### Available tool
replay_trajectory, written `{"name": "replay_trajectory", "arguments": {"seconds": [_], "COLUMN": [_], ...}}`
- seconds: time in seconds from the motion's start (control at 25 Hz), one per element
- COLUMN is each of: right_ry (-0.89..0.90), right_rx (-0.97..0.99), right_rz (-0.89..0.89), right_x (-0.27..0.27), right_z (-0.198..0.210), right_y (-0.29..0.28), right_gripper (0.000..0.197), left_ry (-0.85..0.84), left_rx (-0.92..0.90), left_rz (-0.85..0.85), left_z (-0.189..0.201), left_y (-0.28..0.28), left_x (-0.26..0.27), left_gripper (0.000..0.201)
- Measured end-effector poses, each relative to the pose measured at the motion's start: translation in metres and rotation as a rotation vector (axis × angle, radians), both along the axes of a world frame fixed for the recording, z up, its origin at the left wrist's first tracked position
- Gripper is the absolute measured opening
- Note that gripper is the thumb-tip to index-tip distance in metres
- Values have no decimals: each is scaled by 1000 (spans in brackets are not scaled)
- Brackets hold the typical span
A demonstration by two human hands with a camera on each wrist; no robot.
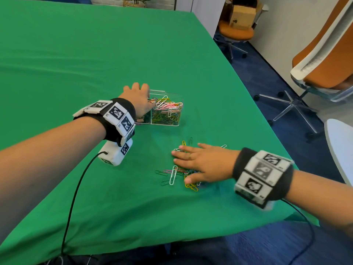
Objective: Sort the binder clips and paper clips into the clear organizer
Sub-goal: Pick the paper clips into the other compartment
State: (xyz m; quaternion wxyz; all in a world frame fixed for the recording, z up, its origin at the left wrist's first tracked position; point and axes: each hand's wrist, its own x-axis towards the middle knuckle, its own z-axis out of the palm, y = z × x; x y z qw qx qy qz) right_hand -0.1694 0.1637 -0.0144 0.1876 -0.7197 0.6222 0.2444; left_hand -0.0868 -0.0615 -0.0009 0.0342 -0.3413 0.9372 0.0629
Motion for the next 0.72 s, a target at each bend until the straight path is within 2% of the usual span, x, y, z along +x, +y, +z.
{"name": "replay_trajectory", "arguments": {"seconds": [0.08, 0.2, 0.24, 0.28, 0.48, 0.6, 0.72], "right_ry": [-24, -81, -130, -177, -484, -425, -393], "right_rx": [-100, -158, -134, -124, -186, -196, -106], "right_rz": [-250, -844, -954, -990, -766, -721, -471], "right_x": [-28, -40, -34, -23, 20, 13, 16], "right_z": [1, -14, -19, -23, -30, -31, -29], "right_y": [17, 28, 27, 23, 1, -10, -8], "right_gripper": [66, 71, 73, 75, 75, 76, 74], "left_ry": [-6, -13, -13, -13, -16, -15, 3], "left_rx": [-4, -8, -10, -9, -15, -26, -20], "left_rz": [-3, -5, -6, -4, -5, -4, -8], "left_z": [0, -1, -1, -1, -1, -1, -5], "left_y": [0, 0, -1, -1, 0, -1, -4], "left_x": [-1, -1, -1, -1, -2, -1, -3], "left_gripper": [44, 44, 44, 44, 45, 45, 45]}}
